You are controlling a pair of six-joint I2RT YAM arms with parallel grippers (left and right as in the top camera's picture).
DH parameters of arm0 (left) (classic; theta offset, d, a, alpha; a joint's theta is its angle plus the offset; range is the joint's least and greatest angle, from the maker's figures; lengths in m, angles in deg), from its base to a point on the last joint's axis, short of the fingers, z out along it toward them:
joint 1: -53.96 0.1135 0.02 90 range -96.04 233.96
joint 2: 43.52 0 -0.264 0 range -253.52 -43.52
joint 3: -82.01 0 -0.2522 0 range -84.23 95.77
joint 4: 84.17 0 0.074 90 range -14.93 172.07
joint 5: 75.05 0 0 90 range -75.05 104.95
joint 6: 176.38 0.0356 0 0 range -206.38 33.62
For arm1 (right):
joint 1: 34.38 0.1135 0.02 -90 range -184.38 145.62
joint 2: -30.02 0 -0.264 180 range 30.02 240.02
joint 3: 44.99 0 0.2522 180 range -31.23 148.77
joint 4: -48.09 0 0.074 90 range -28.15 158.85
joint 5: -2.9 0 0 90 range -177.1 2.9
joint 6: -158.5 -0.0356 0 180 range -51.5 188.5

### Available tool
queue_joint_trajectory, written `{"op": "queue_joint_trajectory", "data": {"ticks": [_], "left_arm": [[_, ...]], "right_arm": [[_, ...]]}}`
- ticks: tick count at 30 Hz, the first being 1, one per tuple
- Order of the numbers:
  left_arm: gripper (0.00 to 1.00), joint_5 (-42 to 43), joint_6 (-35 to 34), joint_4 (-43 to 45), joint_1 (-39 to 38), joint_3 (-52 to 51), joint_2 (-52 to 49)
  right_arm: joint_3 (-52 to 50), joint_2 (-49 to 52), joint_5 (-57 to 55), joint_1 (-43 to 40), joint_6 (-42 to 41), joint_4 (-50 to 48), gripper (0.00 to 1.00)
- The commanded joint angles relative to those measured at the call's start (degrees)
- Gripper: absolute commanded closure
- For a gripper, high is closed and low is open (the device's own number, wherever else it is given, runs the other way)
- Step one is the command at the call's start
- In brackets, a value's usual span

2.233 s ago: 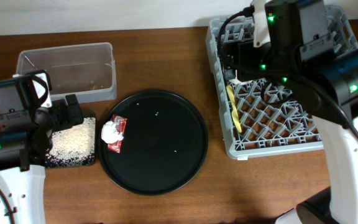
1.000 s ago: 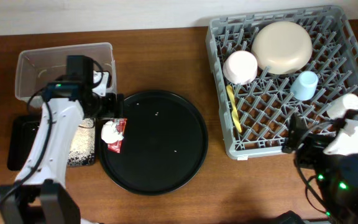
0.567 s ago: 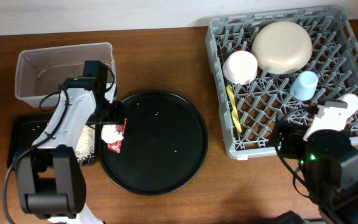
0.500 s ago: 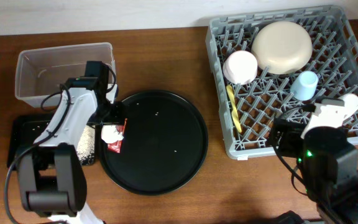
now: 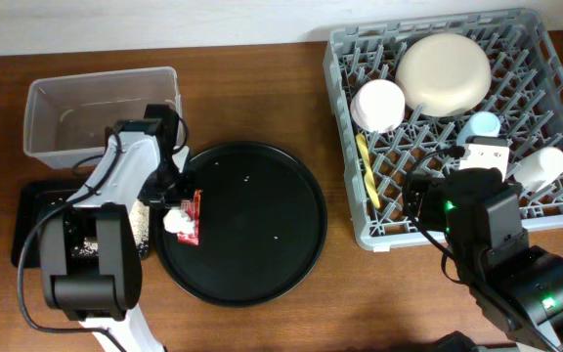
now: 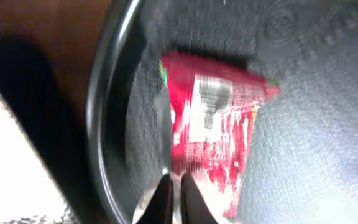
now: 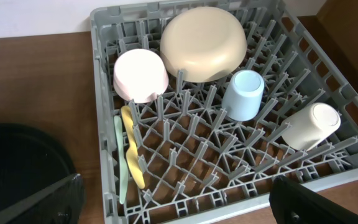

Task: Sort waste into correct bins and load items into the dishwasher rack
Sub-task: 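Move the left gripper to the white tissue and grasp it, then carry the tissue into the clear plastic bin and release it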

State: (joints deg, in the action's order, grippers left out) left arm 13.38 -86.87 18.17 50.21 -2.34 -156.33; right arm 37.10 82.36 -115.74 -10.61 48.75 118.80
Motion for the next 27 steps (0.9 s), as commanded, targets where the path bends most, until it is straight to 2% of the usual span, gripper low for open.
{"op": "queue_joint_trajectory", "data": {"ticks": [1,3,6,9,13,17,18,20,21,22,27], "left_arm": [[0.99,-0.4,-0.4,-5.6,-0.1,10.3,0.1],[0.99,-0.4,-0.4,-8.9,-0.1,17.6,0.1],[0.99,-2.2,-0.4,-7.6,0.1,24.5,0.1],[0.99,-3.5,-0.4,0.0,1.2,28.4,0.1],[0.99,-4.0,-0.4,13.8,3.9,28.4,-1.1],[0.99,-7.3,-0.3,22.5,6.1,28.4,-5.3],[0.94,-7.3,-0.3,23.5,6.6,28.4,-6.3],[0.37,-5.8,-0.3,24.0,7.4,28.4,-8.2],[0.32,-5.8,-0.3,23.3,7.6,28.4,-8.2],[0.22,-5.8,0.9,22.3,7.6,28.4,-8.1],[0.2,-5.5,1.4,13.0,7.4,30.9,-4.0]], "right_arm": [[-0.2,-0.2,-0.3,-0.2,-0.7,-0.2,0.02],[-0.2,-0.2,-0.3,-0.2,-0.7,-0.1,0.02],[-0.2,-0.2,-0.3,-0.2,-0.7,-0.1,0.02],[-0.2,-0.2,-0.3,-0.2,-0.7,-0.2,0.02],[-0.2,-0.2,-0.2,-0.2,-0.7,0.3,0.02],[-0.2,-0.2,2.1,-0.2,-0.7,0.5,0.02],[-0.2,-0.2,2.6,-0.2,-0.7,0.5,0.02],[-0.2,-0.2,2.9,-0.2,-0.7,0.8,0.02],[-0.2,-0.2,2.9,-0.2,-0.7,0.9,0.02],[-0.2,-0.2,2.9,-0.2,-0.7,1.0,0.02],[-0.2,-0.2,2.9,-0.2,-0.7,0.9,0.02]]}}
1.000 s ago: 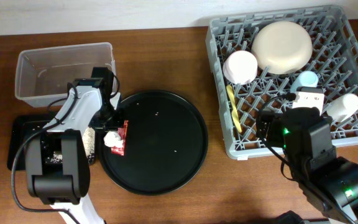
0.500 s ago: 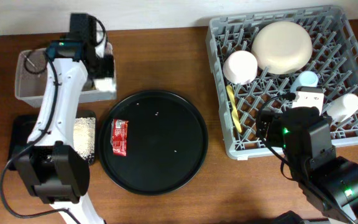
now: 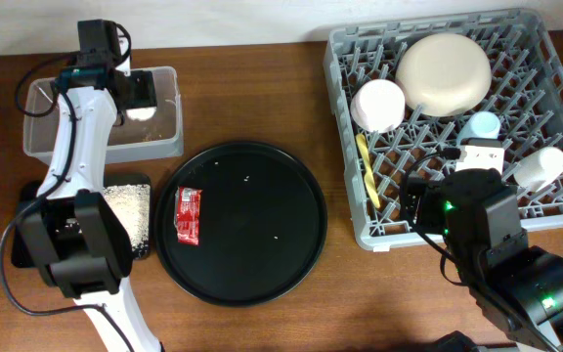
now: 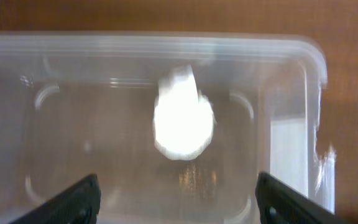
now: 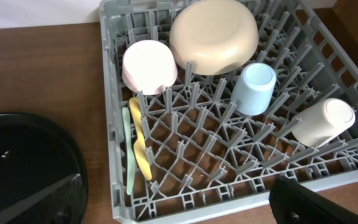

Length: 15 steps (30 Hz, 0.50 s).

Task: Sort waste into correct bins and load items into the dishwasher rack
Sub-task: 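Carry the tissue into the clear plastic bin and release it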

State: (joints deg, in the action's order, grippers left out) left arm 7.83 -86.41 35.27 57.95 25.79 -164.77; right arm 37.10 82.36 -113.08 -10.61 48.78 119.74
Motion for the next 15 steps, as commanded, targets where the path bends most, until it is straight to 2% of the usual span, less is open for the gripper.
{"op": "queue_joint_trajectory", "data": {"ticks": [1,2,4,8,10,15], "left_arm": [[0.2,1.5,0.9,-7.6,-0.5,3.3,6.0],[0.2,4.4,0.9,-12.0,-0.8,3.5,8.2],[0.26,9.7,0.9,-18.8,-1.4,3.5,10.8],[0.32,12.3,-1.7,-28.3,-3.3,2.7,10.9],[0.38,12.3,-1.7,-31.5,-4.7,0.3,10.7],[0.38,7.3,-2.3,-30.5,-8.9,-10.3,10.7]], "right_arm": [[-0.2,-0.2,0.2,-0.2,-0.7,-0.1,0.02],[-0.2,-0.2,0.2,-0.2,-0.7,-0.1,0.02],[-0.2,-0.2,0.2,-0.2,-0.7,-0.1,0.02],[-0.2,-0.2,0.2,-0.2,-0.7,-0.2,0.02],[-0.2,-0.2,0.2,-0.2,-0.7,-0.2,0.02],[-0.2,-0.2,0.3,-0.2,-0.7,-0.2,0.02]]}}
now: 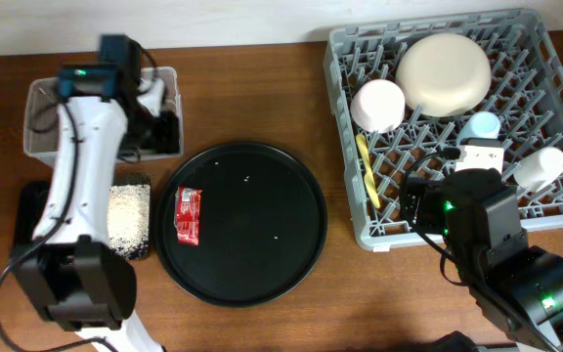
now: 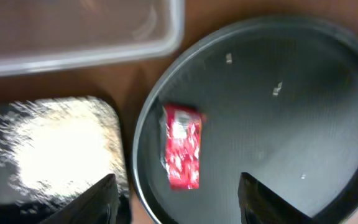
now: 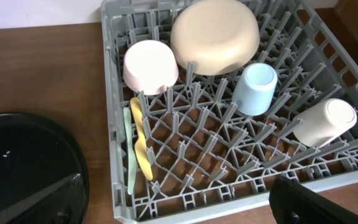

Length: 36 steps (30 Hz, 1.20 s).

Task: Sort waste into correct bins and load items into the dishwasher rack
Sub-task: 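Carry the tissue into the clear plastic bin and release it, then lower the left gripper onto the red wrapper and grasp it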

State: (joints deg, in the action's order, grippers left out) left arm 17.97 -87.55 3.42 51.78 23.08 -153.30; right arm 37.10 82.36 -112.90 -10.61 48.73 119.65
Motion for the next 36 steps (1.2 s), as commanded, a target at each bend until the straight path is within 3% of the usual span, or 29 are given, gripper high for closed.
{"op": "queue_joint_trajectory", "data": {"ticks": [1,7,12,20,21,22,23,24,30,36], "left_arm": [[0.38,-3.5,-1.9,2.2,-3.2,-9.6,-0.7],[0.38,-9.0,-5.0,14.7,-4.4,-26.8,-0.7],[0.38,-9.3,-5.0,23.3,-4.4,-33.9,-0.8],[0.38,-4.7,-5.0,29.9,-4.4,-39.1,-0.8],[0.42,-4.7,-5.0,30.6,-4.4,-39.7,-0.8],[0.56,-4.7,-5.0,30.7,-4.4,-40.2,-0.8],[0.89,-4.7,-5.0,29.9,-4.4,-40.3,-0.8],[0.99,-4.7,-5.0,29.5,-4.4,-40.3,-0.7],[0.99,-4.7,-5.7,24.0,-4.4,-37.3,1.5],[0.99,-3.0,-5.7,15.1,-4.4,-27.4,5.8]], "right_arm": [[-0.2,-0.2,0.1,-0.2,-0.7,-0.2,0.02],[-0.2,-0.2,0.1,-0.2,-0.7,0.1,0.02],[-0.2,-0.2,0.1,-0.2,-0.7,0.1,0.02],[-0.2,-0.2,0.1,-0.2,-0.7,0.3,0.02],[-0.2,-0.2,0.1,-0.2,-0.7,0.3,0.02],[-0.2,-0.2,0.1,-0.2,-0.7,0.3,0.02],[-0.2,-0.2,0.1,-0.2,-0.7,0.3,0.02],[-0.2,-0.2,0.1,-0.2,-0.7,0.3,0.02],[-0.2,-0.2,0.1,-0.2,-0.7,0.3,0.02],[-0.2,-0.2,0.1,-0.2,-0.7,0.3,0.02]]}}
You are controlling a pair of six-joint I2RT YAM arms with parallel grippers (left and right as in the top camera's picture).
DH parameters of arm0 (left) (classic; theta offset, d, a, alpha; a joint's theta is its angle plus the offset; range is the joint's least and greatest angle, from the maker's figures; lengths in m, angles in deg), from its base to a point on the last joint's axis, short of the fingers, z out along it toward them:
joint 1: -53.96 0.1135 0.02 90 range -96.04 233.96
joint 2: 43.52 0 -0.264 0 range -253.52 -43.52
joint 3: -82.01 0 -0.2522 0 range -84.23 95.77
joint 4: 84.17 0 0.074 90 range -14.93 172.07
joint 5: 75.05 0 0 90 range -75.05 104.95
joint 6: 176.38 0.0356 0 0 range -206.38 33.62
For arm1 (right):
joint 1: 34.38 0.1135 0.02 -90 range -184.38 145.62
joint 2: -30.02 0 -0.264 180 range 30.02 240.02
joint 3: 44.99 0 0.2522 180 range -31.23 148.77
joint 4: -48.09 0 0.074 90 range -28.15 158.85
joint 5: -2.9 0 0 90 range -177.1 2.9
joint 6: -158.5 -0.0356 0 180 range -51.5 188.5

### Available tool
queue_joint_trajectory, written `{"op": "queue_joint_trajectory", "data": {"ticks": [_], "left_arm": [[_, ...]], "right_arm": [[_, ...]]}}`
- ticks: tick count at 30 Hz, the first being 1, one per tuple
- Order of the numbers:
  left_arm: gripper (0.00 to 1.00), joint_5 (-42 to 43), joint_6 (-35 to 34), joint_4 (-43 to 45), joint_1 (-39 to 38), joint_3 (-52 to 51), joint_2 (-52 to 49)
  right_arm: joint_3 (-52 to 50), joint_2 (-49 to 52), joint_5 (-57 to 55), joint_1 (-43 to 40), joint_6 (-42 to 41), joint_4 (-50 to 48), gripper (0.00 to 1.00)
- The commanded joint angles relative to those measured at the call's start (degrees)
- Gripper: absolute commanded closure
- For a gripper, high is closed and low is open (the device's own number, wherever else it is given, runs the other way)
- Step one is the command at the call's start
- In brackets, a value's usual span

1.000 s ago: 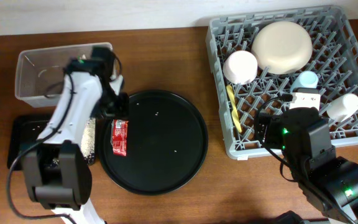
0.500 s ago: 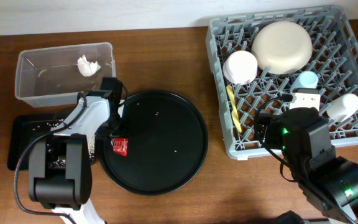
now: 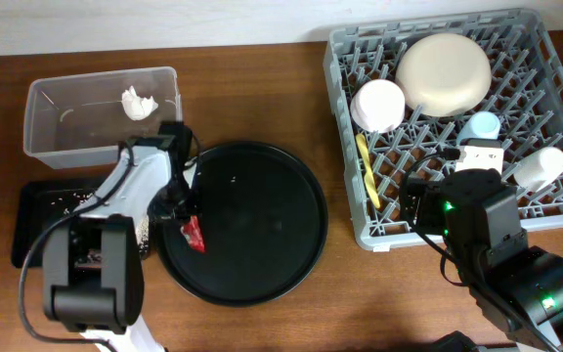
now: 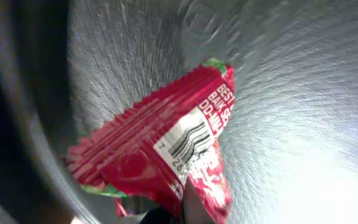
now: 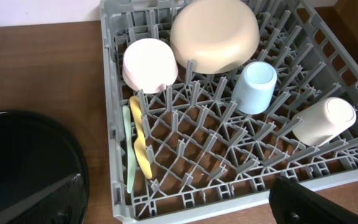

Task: Sort waste into correct bins and load items into the dishwasher rack
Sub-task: 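Lower the left gripper onto the red wrapper and grasp it, then carry the red wrapper into the clear bin and release it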

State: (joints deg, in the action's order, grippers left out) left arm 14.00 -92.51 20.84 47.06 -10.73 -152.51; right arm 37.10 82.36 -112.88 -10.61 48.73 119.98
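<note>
A red snack wrapper (image 3: 194, 235) sits at the left edge of the round black tray (image 3: 262, 264). In the left wrist view the wrapper (image 4: 166, 155) fills the frame, crumpled and lifted at one end. My left gripper (image 3: 186, 217) is down on it, shut on its lower edge, fingertips (image 4: 188, 208) pinched together. A crumpled white tissue (image 3: 137, 101) lies in the clear plastic bin (image 3: 47, 147). My right gripper (image 5: 173, 208) hangs open over the front edge of the grey dishwasher rack (image 5: 114, 155), holding nothing.
The rack (image 3: 379, 235) holds a beige bowl (image 3: 443, 73), a white cup (image 3: 377, 104), a light blue cup (image 3: 481, 125), another white cup (image 3: 541, 164) and yellow and green utensils (image 3: 365, 166). A small black tray (image 3: 32, 210) with rice stands left of the round tray.
My left gripper was open, high above the bin and tray, with the wrapper lying flat. Now it is down at the tray's left edge and shut on the wrapper. The right arm has not moved.
My left gripper was shut on the white tissue next to the wrapper on the round tray. Then it was open over the clear bin with the tissue below it. Then it was open above the tray. Now it is shut on the wrapper, and the tissue lies in the bin.
</note>
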Motion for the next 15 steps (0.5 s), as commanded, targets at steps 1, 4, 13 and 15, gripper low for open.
{"op": "queue_joint_trajectory", "data": {"ticks": [1,4,13,15], "left_arm": [[0.99,0.6,-0.7,-3.2,0.3,8.7,5.9],[0.99,-2.7,-0.7,-3.4,0.3,15.2,8.3],[0.99,-20.9,3.0,23.5,4.3,20.2,6.0],[0.99,-20.0,3.0,28.8,6.2,20.2,4.1]], "right_arm": [[-0.2,-0.2,0.1,-0.2,-0.7,-0.1,0.02],[-0.2,-0.2,0.1,-0.2,-0.7,-0.1,0.02],[-0.2,-0.2,0.5,-0.2,-0.7,0.0,0.02],[-0.2,-0.2,0.9,-0.2,-0.7,0.0,0.02]]}}
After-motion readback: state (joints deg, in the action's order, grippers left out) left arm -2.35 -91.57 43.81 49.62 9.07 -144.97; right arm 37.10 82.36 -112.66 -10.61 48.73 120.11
